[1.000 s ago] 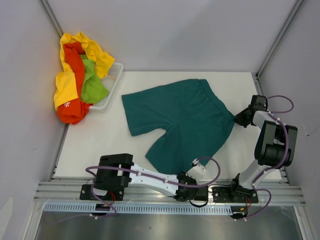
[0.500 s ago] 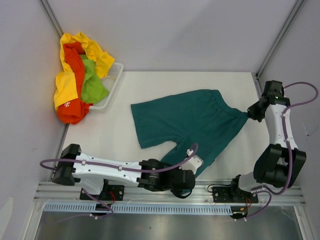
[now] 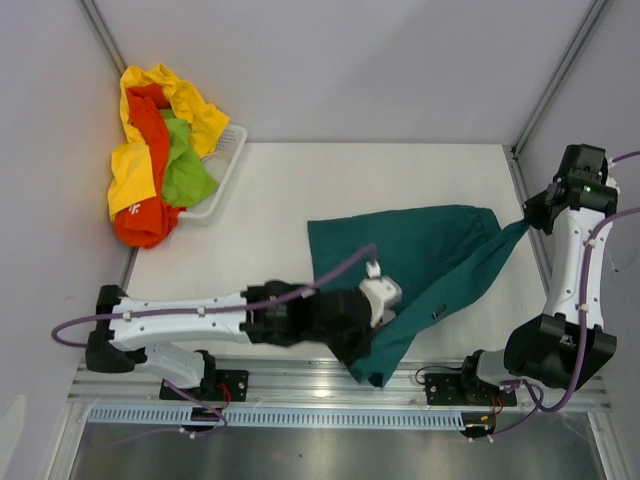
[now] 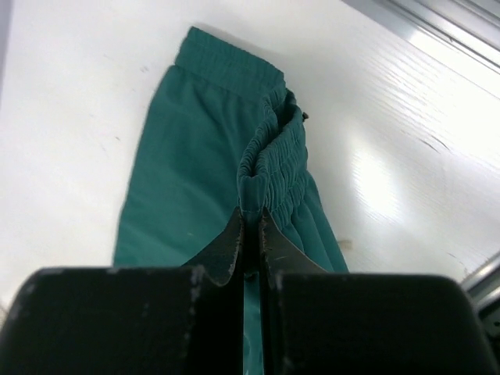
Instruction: Fold and stack the shorts
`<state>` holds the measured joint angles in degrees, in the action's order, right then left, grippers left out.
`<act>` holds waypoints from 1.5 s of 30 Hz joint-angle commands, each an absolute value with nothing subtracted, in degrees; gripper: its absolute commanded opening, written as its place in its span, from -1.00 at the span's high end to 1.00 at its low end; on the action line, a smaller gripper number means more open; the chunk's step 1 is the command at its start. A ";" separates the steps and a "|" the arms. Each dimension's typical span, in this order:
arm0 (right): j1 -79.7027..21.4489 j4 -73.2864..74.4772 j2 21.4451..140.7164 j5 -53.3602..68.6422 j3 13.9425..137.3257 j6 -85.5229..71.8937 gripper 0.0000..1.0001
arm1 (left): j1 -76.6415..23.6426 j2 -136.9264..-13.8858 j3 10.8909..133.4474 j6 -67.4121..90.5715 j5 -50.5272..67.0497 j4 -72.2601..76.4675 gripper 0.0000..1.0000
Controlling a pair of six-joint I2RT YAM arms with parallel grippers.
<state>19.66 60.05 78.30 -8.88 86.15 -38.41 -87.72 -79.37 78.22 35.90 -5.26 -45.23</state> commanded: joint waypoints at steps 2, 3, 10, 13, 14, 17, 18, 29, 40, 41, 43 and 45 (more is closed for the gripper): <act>20.30 58.10 81.30 -8.27 90.27 -40.34 1.00 | -71.65 -73.83 83.12 25.86 -5.88 -54.48 1.00; 20.48 58.01 81.21 -7.83 90.09 -40.69 1.00 | -69.98 -74.26 83.93 22.79 -9.20 -57.89 1.00; 20.48 54.58 80.86 -5.01 87.19 -43.85 1.00 | -59.52 -79.98 89.12 11.61 -14.23 -59.95 1.00; 20.74 53.27 81.91 -4.57 86.84 -44.91 1.00 | -55.83 -82.17 89.82 7.83 -12.23 -58.98 1.00; 20.66 52.83 82.26 -3.53 86.57 -45.61 1.00 | -54.59 -82.70 90.17 7.21 -11.17 -58.63 1.00; 20.66 50.72 84.54 -2.55 86.39 -46.67 1.00 | -49.67 -85.25 92.10 4.84 -7.04 -58.54 1.00; 20.65 50.28 86.12 -2.29 86.66 -46.93 1.00 | -48.53 -86.47 92.37 3.44 -6.42 -58.54 1.00; 20.74 47.46 87.90 0.25 87.28 -45.79 1.00 | -42.45 -88.33 102.73 0.96 2.62 -60.02 1.00; 21.00 52.46 70.33 2.55 77.09 -43.95 1.00 | -43.24 -74.72 92.12 3.34 11.68 -59.24 1.00; 21.01 52.91 68.66 2.46 75.77 -44.03 1.00 | -43.42 -73.05 91.50 3.95 12.39 -59.15 1.00; 21.27 55.01 64.00 2.37 75.32 -44.38 1.00 | -43.94 -71.46 90.36 4.31 13.44 -59.32 1.00; 21.18 56.42 61.36 2.29 75.58 -45.00 1.00 | -44.21 -69.88 90.88 4.57 14.50 -59.68 1.00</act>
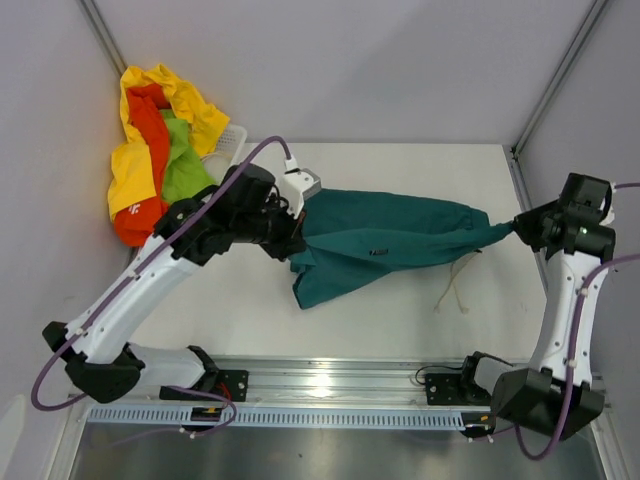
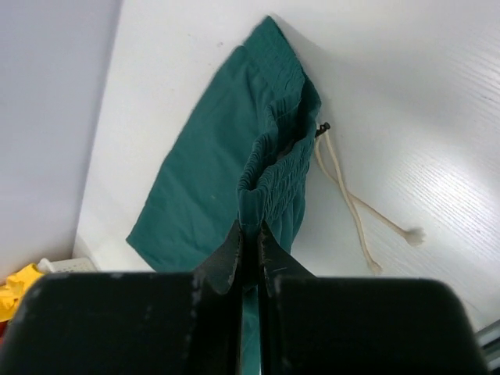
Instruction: Fold and stack the shorts
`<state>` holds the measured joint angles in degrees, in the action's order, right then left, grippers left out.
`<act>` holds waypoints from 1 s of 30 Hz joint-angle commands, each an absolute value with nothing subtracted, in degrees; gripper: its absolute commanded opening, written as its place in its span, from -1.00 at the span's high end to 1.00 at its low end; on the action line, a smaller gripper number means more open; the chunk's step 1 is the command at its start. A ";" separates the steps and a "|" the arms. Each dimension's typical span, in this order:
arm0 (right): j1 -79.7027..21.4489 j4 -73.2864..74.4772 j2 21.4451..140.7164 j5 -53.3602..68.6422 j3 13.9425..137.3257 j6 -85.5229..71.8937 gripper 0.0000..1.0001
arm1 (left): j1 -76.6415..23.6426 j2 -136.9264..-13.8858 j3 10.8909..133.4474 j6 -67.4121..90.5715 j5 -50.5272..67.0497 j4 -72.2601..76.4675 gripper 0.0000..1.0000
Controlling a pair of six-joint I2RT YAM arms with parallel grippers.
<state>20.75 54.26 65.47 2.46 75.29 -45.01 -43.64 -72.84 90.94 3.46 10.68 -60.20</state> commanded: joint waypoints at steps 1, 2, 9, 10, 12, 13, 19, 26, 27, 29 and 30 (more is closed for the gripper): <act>21.18 56.86 59.52 2.02 75.85 -45.44 1.00 | -44.21 -69.53 91.75 4.40 14.24 -59.85 1.00; 21.18 56.95 58.98 2.02 76.02 -45.70 1.00 | -44.21 -69.43 92.37 4.31 13.54 -60.90 1.00; 21.18 56.17 63.19 2.11 78.84 -47.37 1.00 | -41.93 -78.03 103.88 0.62 6.86 -65.21 1.00; 21.18 55.81 63.98 1.76 79.19 -47.46 1.00 | -41.66 -79.35 104.76 0.44 6.51 -65.39 1.00; 21.18 55.29 66.79 1.58 79.28 -47.64 1.00 | -41.14 -82.78 106.95 0.18 5.46 -65.22 1.00; 21.27 55.11 67.84 1.41 79.10 -47.72 1.00 | -41.05 -83.75 107.66 0.18 5.19 -64.78 1.00; 21.27 51.86 72.86 0.09 76.38 -49.66 1.00 | -39.82 -90.26 111.70 -4.04 3.25 -63.55 1.00; 21.27 49.05 77.25 -2.28 76.46 -52.29 1.00 | -36.48 -97.90 119.96 -8.08 4.57 -64.16 1.00; 21.27 47.74 77.60 -2.29 76.46 -52.64 1.00 | -36.21 -98.69 120.32 -8.43 4.66 -64.07 1.00; 21.27 46.68 78.75 -2.46 76.38 -53.26 1.00 | -35.95 -100.45 121.89 -9.05 4.05 -64.16 1.00; 21.36 45.54 79.36 -2.37 76.46 -53.35 1.00 | -35.43 -100.98 122.08 -9.05 3.96 -63.90 1.00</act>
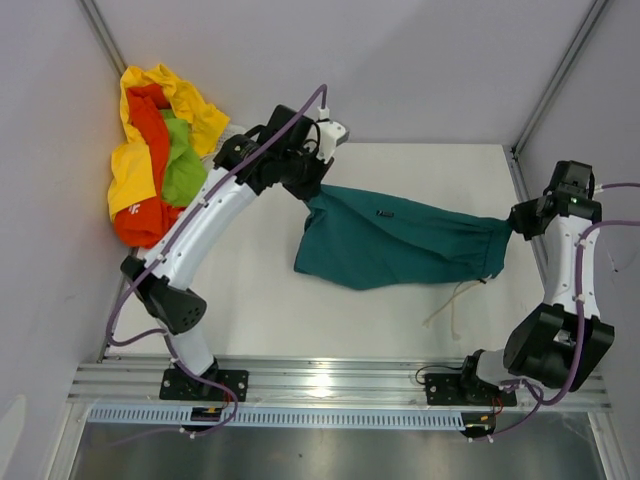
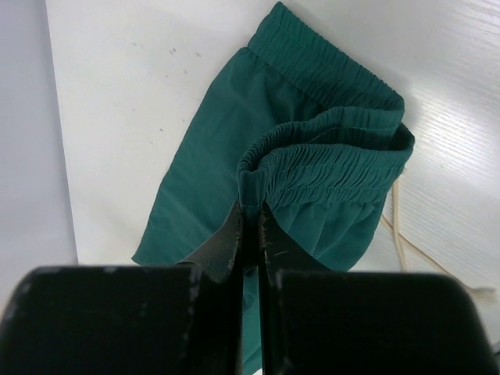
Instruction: Fold and stack the shorts
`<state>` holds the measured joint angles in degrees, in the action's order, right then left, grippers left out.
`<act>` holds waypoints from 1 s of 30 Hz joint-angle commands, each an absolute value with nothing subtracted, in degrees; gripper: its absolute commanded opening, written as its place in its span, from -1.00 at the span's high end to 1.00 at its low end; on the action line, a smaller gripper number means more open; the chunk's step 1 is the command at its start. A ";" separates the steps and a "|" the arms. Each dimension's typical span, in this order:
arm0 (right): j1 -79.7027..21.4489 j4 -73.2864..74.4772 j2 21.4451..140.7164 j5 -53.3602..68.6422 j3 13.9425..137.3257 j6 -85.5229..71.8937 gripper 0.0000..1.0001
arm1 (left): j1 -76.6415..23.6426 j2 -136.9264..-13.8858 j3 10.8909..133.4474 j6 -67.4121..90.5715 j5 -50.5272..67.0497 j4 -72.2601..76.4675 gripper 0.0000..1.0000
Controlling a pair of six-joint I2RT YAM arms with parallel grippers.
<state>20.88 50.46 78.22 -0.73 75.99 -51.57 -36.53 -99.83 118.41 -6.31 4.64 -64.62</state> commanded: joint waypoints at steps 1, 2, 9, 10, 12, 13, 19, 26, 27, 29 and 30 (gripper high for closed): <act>21.27 45.09 80.06 -2.20 77.07 -53.70 1.00 | -35.16 -102.29 122.34 -9.05 3.96 -63.72 1.00; 21.27 44.91 81.90 -2.20 77.60 -53.96 1.00 | -34.90 -103.09 123.91 -8.97 4.04 -63.81 1.00; 21.27 40.61 89.99 -1.06 81.83 -55.02 1.00 | -31.12 -111.70 128.93 -7.82 5.62 -64.43 1.00; 21.27 39.74 90.70 -1.05 81.91 -55.54 1.00 | -30.59 -112.49 129.11 -7.21 6.06 -63.55 1.00; 20.92 36.58 92.97 -0.70 82.18 -56.51 1.00 | -28.93 -115.29 130.51 -6.77 7.29 -62.84 1.00; 20.74 35.87 94.12 -0.70 82.70 -56.77 1.00 | -28.39 -116.44 131.04 -6.51 8.16 -62.67 1.00; 17.94 31.29 105.80 0.54 91.13 -55.72 1.00 | -25.05 -125.41 135.70 -6.94 8.09 -60.74 0.81; 15.83 26.69 114.52 -2.88 99.30 -54.50 -0.99 | -23.12 -131.75 139.39 -1.24 -1.32 -51.07 -0.98; 15.47 28.28 114.61 -4.29 101.23 -53.45 -0.99 | -22.68 -131.05 138.87 0.68 -0.54 -50.37 -0.98; 15.29 29.79 112.26 -6.85 102.13 -50.63 -0.99 | -21.98 -127.38 136.25 2.10 -0.44 -49.57 -0.98; 15.38 29.45 110.84 -6.77 99.78 -48.80 -0.99 | -21.97 -125.70 133.79 2.54 -0.44 -48.61 -0.98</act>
<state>15.88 29.65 115.59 -2.52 97.65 -53.52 -23.07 -132.40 134.89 -1.37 1.19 -53.58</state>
